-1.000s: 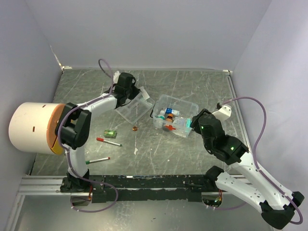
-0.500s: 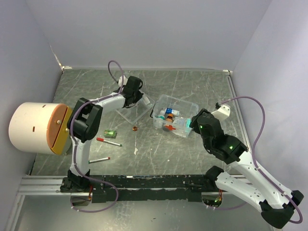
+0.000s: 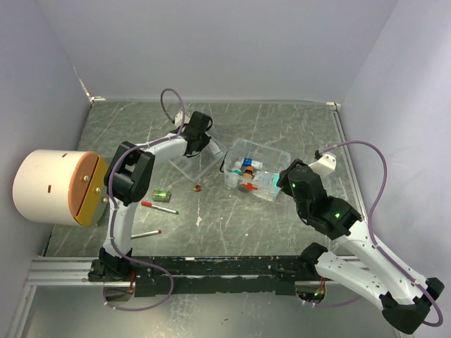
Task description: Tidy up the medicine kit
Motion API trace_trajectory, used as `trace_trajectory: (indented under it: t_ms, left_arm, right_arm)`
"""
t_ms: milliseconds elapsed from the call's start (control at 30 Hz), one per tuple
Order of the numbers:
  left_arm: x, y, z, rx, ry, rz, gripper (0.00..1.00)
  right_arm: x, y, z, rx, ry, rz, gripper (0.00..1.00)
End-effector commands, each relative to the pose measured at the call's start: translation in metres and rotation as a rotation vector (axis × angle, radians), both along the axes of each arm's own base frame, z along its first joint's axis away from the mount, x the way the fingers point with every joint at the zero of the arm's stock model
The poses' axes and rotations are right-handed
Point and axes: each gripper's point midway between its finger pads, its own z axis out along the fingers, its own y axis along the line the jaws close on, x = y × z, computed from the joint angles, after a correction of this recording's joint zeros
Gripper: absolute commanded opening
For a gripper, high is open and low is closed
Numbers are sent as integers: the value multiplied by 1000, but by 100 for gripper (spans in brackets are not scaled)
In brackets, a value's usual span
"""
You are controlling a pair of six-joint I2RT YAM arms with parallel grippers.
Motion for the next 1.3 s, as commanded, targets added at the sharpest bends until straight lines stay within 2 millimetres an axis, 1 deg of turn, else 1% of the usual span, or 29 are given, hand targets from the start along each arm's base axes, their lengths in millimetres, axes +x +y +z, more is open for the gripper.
trace_trajectory:
  t_ms: [0,100,200,233,367,467,567,600,633,700,767,800,833,967,1033,1067,1133,1200,1267]
  left_arm:
    - [-6,-1,18,-11,-28,13,18]
    - [-8,-4,26,16,-22,-11,34]
    - [-11,-2,42,26,-45,-17,48]
    - [-12,-2,49,19,-61,-22,51]
    - [-17,-4,78,-12,-138,-65,62]
    - [-25,-5,102,-12,-172,-122,68]
    - [-40,-5,119,-3,-194,-206,71]
    - [-48,-5,121,1,-193,-245,71]
    - [-56,-5,123,3,-193,-282,74]
    - [-75,-3,120,21,-183,-362,78]
    - [-97,6,112,73,-146,-411,76]
    - [-109,12,104,108,-114,-441,75]
    - [-119,18,102,140,-87,-466,75]
    - [-164,35,75,262,29,-555,64]
    - [-181,46,61,321,86,-563,54]
    - [-189,51,55,346,112,-563,52]
    - [-200,57,41,387,158,-564,52]
    - [-207,56,28,403,186,-578,54]
    - [-210,51,17,412,212,-593,57]
  right_arm:
    - [1,1,-2,18,-9,-10,48]
    - [1,2,-3,19,-4,-8,48]
    - [1,2,-4,22,-2,-9,48]
    - [1,2,-4,23,-3,-9,48]
    - [1,2,-4,27,-8,-6,48]
    - [1,2,-4,27,-8,-7,48]
    - [1,2,-5,28,-7,-7,48]
    - [1,3,-5,29,-7,-5,48]
    - [0,2,-5,31,-9,-5,48]
    - [0,2,-6,32,-14,-6,48]
    - [0,1,-5,29,-18,-7,48]
    - [0,0,-3,27,-23,-9,48]
    - [0,-2,-2,21,-25,-13,48]
    - [0,-8,2,4,-35,-38,48]
    - [0,-11,3,5,-40,-49,48]
    - [-1,-12,2,6,-42,-53,48]
    - [-1,-12,1,9,-46,-55,48]
    - [-1,-13,0,9,-48,-58,48]
    - [-1,-13,0,5,-47,-60,48]
